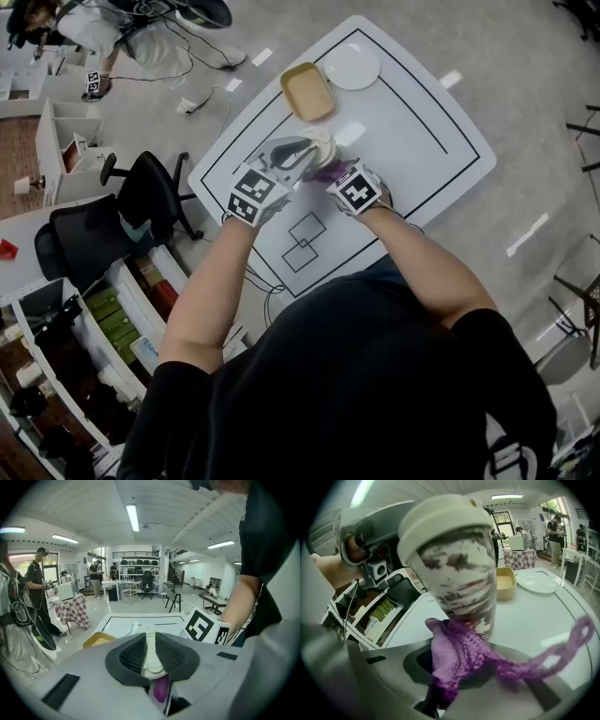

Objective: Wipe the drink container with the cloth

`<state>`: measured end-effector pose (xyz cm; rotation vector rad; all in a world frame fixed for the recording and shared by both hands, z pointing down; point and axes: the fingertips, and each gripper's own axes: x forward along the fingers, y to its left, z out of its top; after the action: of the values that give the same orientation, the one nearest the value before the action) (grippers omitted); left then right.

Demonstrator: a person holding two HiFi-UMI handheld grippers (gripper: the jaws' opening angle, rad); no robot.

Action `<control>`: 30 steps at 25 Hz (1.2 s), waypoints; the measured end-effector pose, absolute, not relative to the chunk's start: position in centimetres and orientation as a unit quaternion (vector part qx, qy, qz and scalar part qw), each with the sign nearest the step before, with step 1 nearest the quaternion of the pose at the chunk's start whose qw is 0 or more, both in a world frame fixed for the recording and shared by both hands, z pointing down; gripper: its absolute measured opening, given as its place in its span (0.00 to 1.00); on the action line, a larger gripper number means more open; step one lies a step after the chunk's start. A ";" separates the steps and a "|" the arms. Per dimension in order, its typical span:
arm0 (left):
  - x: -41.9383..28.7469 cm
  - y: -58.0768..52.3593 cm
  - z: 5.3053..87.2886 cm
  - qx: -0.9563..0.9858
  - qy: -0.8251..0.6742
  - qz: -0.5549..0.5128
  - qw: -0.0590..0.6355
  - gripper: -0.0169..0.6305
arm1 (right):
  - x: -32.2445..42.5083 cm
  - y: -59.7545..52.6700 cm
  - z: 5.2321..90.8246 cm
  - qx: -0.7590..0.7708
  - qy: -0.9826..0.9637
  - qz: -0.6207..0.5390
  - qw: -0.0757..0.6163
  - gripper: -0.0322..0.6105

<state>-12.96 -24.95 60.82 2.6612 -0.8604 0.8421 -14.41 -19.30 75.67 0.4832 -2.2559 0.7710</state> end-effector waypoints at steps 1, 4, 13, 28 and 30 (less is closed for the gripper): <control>-13.0 -24.9 60.9 0.905 -0.293 0.288 0.107 0.15 | -14.4 -19.4 76.5 0.186 -0.866 0.303 0.352 0.17; -12.9 -24.9 61.0 0.905 -0.293 0.291 0.101 0.14 | -14.5 -19.7 77.6 0.189 -0.861 0.312 0.354 0.17; -12.9 -24.7 60.9 0.906 -0.306 0.275 0.097 0.14 | -7.8 -16.1 77.0 0.159 -0.870 0.270 0.381 0.17; -12.7 -25.1 60.8 0.907 -0.306 0.268 0.107 0.14 | -7.2 -23.9 63.0 0.108 -0.940 0.079 0.313 0.17; -12.7 -25.1 60.8 0.906 -0.308 0.269 0.109 0.14 | -8.0 -24.3 62.6 0.089 -0.941 0.041 0.325 0.17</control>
<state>-12.75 -25.15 60.79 2.6646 -0.9046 0.7922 -7.96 -24.33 62.59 0.2325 -2.4663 0.1071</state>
